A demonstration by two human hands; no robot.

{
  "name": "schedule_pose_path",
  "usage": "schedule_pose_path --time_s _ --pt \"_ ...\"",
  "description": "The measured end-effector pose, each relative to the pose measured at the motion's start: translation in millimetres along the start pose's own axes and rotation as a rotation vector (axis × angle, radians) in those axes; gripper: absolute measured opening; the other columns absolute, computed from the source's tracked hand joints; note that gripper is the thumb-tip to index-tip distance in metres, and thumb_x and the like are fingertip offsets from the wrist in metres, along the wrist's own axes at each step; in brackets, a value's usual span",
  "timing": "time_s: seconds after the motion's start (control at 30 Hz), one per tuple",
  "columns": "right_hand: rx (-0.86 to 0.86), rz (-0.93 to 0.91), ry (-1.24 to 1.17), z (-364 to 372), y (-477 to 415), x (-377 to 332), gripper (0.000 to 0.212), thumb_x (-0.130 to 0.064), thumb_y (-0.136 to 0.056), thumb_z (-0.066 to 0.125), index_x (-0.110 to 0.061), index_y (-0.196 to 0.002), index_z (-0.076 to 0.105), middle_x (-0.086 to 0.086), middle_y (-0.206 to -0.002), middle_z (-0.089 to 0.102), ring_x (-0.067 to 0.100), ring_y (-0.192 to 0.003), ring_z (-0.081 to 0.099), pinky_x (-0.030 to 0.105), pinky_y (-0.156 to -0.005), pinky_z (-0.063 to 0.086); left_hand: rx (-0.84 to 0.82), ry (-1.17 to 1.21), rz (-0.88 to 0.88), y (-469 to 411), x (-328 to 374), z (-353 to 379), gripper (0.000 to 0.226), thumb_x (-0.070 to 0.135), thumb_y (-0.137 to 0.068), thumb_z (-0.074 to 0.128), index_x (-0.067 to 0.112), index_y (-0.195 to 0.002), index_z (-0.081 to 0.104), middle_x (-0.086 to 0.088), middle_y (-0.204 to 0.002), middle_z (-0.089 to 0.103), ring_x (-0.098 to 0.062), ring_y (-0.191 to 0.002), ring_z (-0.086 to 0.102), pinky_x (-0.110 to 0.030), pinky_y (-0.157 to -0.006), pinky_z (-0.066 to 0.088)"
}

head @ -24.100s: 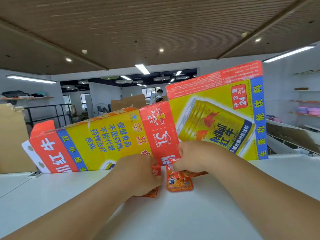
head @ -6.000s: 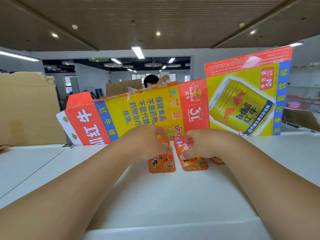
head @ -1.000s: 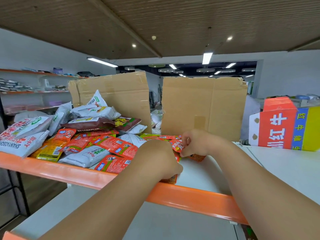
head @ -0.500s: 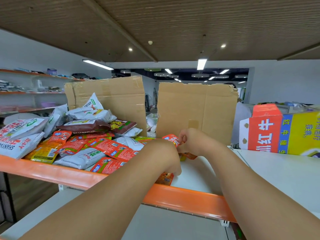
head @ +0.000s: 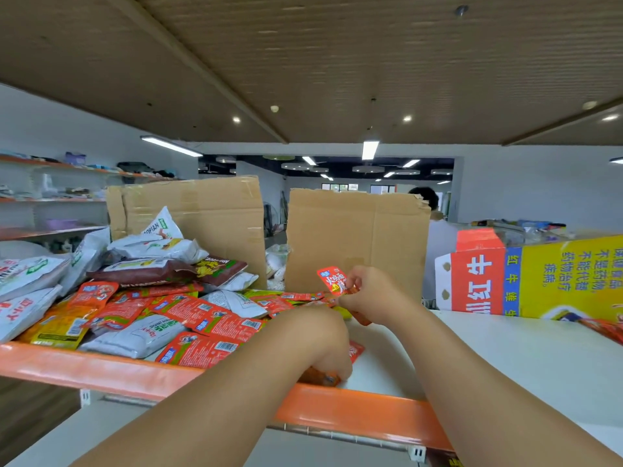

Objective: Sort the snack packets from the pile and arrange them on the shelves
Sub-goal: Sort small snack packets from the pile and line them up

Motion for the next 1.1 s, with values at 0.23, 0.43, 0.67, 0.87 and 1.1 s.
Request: schedule_pose_path --time_s 0.23,0.43,0.67,0.87,1.1 --pt "0.016 0.04 0.068 -18 12 10 0.023 -0.032 -0.078 0.076 -0.023 -0.091 0.059 0.003 -0.081 0.068 0.018 -0.059 0.058 0.028 -0.058 0.045 -0.044 0.018 0.024 5 3 -5 0.059 0.041 -0.078 0.073 0.026 -0.134 0.063 0.0 -0.125 0.067 -0.023 -0.107 0.066 -0.037 -0.091 0.057" --pt "0.072 0.047 0.143 -55 31 20 0.022 -0.036 -0.079 0.075 -0.026 -0.091 0.059 0.001 -0.081 0.068 0.018 -0.06 0.06 0.029 -0.057 0.046 0.081 0.277 0.024 -9 4 1 0.066 0.037 -0.075 0.07 0.038 -0.138 0.051 0.016 -0.082 0.055 -0.007 -0.068 0.056 -0.023 -0.061 0.044" --pt "0.14 0.12 0.208 -108 58 52 0.02 -0.031 -0.082 0.076 -0.022 -0.09 0.06 0.0 -0.075 0.065 0.01 -0.048 0.053 0.018 -0.041 0.037 0.194 0.59 0.107 -29 28 -2 0.051 0.03 -0.073 0.07 0.041 -0.121 0.056 0.008 -0.075 0.072 -0.01 -0.054 0.061 -0.015 -0.046 0.039" --pt "0.211 0.194 0.234 -162 86 91 0.02 -0.03 -0.084 0.071 -0.02 -0.088 0.055 0.0 -0.053 0.063 0.013 -0.039 0.047 0.025 -0.051 0.04 0.308 0.724 0.204 -52 77 -15 0.05 0.03 -0.068 0.074 0.039 -0.115 0.06 0.013 -0.076 0.066 -0.007 -0.051 0.059 -0.017 -0.045 0.037" --pt "0.354 0.267 0.293 -254 142 146 0.022 -0.031 -0.081 0.076 -0.021 -0.088 0.058 0.003 -0.086 0.068 0.02 -0.063 0.062 0.031 -0.058 0.046 0.376 0.756 0.335 -58 172 -38 0.051 0.031 -0.07 0.075 0.041 -0.118 0.059 0.012 -0.087 0.071 -0.004 -0.055 0.065 -0.019 -0.05 0.048"
Point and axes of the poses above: each hand's wrist, its own y-axis away from the middle knuckle, its own z-axis out of the palm, x = y × z, the point moved 1 cm from there along -y, towards the middle knuckle
